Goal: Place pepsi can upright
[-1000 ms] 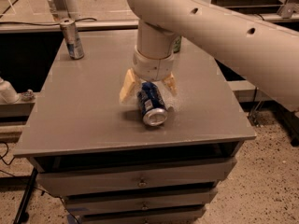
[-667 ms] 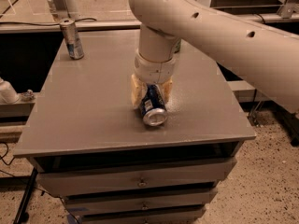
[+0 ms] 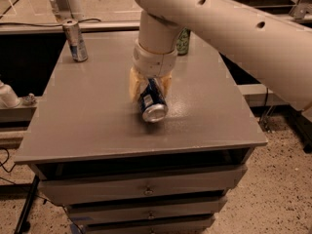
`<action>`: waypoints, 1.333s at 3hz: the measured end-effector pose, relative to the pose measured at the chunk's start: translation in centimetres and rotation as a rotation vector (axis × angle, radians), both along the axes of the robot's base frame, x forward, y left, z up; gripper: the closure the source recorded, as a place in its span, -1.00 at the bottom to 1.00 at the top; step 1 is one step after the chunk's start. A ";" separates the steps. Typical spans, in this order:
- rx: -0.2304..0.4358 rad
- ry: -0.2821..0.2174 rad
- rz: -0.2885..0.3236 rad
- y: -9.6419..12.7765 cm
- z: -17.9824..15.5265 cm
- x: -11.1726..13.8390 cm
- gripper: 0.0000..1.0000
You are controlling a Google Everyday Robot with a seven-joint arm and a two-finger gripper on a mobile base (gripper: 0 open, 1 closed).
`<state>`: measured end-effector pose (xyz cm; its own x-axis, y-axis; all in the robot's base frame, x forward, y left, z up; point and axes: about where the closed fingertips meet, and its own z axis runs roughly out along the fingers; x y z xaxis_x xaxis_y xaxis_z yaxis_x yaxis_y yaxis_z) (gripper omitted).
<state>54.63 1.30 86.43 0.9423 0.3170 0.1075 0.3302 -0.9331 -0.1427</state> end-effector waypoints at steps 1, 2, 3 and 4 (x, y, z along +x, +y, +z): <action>0.069 -0.047 0.066 2.7 3.9 0.9 1.00; 0.088 -0.067 0.064 3.0 4.9 1.3 1.00; 0.074 -0.111 0.083 2.7 5.3 0.7 1.00; 0.074 -0.265 0.165 1.7 7.8 -0.2 1.00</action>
Offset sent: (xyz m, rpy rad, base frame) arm 0.0079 0.0238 0.0344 0.0605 -0.0402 0.0593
